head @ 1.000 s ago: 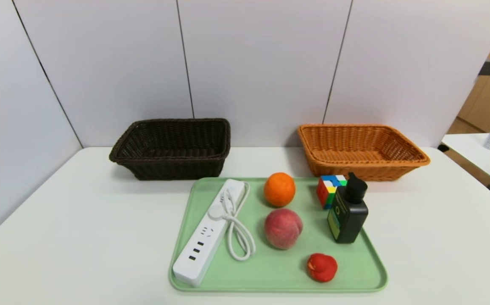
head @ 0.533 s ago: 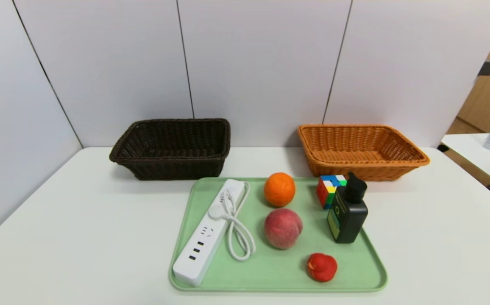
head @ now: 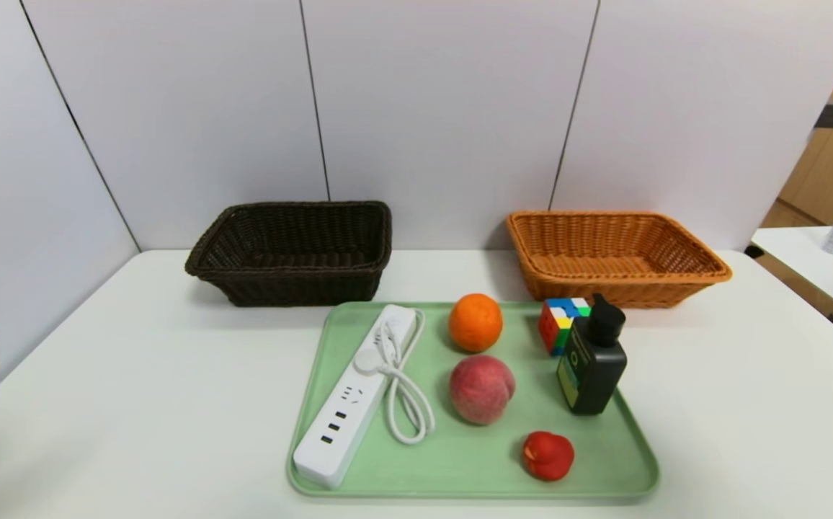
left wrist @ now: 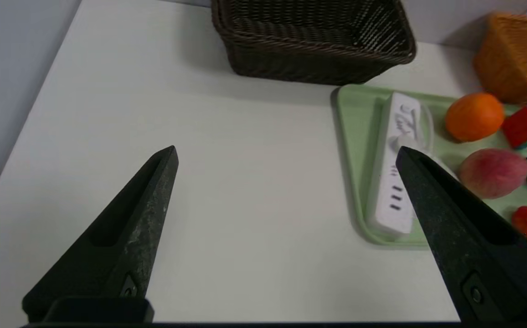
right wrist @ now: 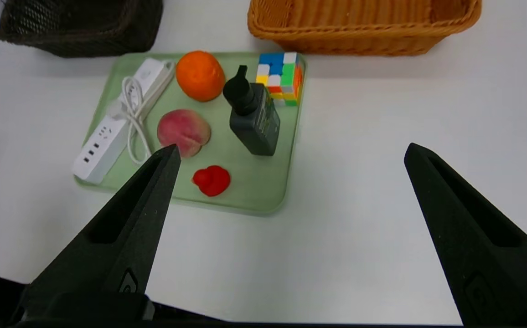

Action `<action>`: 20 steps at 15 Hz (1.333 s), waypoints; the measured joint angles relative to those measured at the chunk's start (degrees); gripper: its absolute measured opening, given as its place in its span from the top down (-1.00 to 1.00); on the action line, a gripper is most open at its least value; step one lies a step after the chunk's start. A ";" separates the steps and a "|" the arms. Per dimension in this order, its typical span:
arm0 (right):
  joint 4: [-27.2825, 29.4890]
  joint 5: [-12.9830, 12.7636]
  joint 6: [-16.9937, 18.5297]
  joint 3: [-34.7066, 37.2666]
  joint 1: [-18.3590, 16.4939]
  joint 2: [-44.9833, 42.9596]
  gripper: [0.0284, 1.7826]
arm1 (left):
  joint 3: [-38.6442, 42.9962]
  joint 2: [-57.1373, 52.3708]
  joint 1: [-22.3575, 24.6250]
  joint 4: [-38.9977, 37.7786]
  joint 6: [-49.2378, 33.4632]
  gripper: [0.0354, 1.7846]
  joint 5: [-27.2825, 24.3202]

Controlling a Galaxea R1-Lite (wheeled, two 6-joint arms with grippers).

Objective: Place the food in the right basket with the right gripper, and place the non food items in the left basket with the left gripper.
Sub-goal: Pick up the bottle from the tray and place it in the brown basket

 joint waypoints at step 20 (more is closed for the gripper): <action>14.69 -21.49 35.63 -17.07 42.14 29.51 -0.90 | -7.17 12.13 -8.29 8.52 -1.06 -0.89 -2.12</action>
